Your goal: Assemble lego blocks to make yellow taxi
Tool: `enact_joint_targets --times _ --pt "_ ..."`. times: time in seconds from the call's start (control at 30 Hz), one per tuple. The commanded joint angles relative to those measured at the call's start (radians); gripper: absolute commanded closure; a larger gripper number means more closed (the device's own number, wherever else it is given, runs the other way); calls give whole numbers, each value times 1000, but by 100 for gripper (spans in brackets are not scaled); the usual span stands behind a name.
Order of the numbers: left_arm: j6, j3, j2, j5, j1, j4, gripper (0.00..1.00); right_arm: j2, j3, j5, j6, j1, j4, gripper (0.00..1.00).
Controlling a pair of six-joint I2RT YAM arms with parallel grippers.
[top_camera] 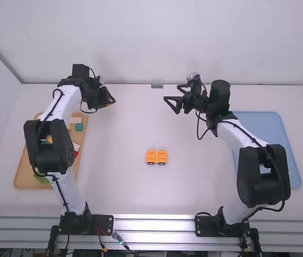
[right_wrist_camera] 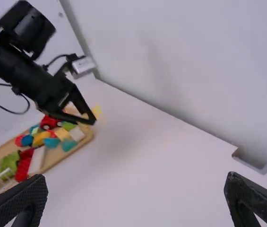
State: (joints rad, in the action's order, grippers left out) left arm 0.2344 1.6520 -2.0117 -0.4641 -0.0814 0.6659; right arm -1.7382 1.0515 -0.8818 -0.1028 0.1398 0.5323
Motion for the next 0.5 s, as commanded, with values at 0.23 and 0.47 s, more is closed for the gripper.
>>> enact_joint_targets --times 0.23,0.47 --pt "-66 -359 339 -153 88 -311 98 -71 15 -205 -140 -3 95 1" --pt "-74 -608 423 -562 109 -722 98 -74 15 -439 -180 55 181 1"
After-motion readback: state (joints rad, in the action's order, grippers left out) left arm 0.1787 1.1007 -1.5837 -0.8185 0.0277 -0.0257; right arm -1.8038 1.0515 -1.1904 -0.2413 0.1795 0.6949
